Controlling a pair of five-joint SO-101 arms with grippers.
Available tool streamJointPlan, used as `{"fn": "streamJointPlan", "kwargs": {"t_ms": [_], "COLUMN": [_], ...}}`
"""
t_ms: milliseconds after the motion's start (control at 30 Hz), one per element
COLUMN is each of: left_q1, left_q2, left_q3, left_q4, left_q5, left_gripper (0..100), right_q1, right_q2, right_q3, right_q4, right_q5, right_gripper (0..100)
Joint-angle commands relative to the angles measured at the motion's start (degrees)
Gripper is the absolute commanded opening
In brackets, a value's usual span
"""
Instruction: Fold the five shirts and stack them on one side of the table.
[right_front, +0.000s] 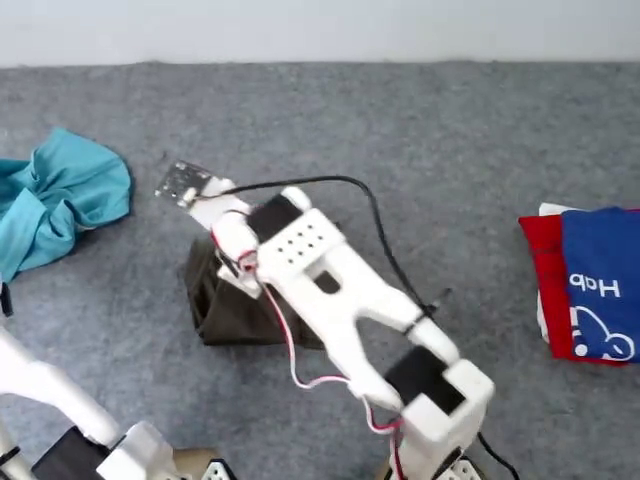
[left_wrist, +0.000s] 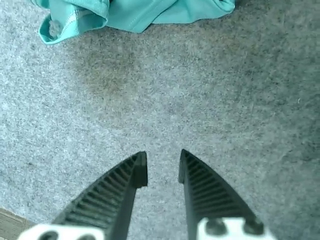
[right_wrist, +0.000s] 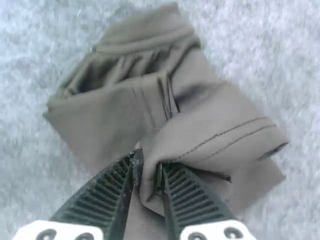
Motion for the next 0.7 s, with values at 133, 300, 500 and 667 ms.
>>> {"fn": "streamJointPlan", "kwargs": {"t_ms": [133, 300, 500, 667], "left_q1": [0.1, 0.1, 0.1, 0.1], "left_q2": [-2.0, -2.0, -2.0, -2.0], "left_q3": [-0.2, -0.2, -0.2, -0.2], "left_q4": [-0.3, -0.3, -0.1, -0.1], "left_q5": [0.4, 0.4, 0.4, 0.4], "left_gripper": [12, 12, 12, 12], "right_q1": [-2.7, -6.7, -8.8, -5.4], "right_q2": [8.1, 12.9, 15.3, 15.6], "right_q3": [-16.6, -22.9, -30.6, -36.4], "right_q4": [4.4, 7.2, 13.7, 24.4], "right_q5": [-0.4, 1.2, 2.1, 2.5], "right_gripper": [0.9, 8.7, 30.7, 25.7]}}
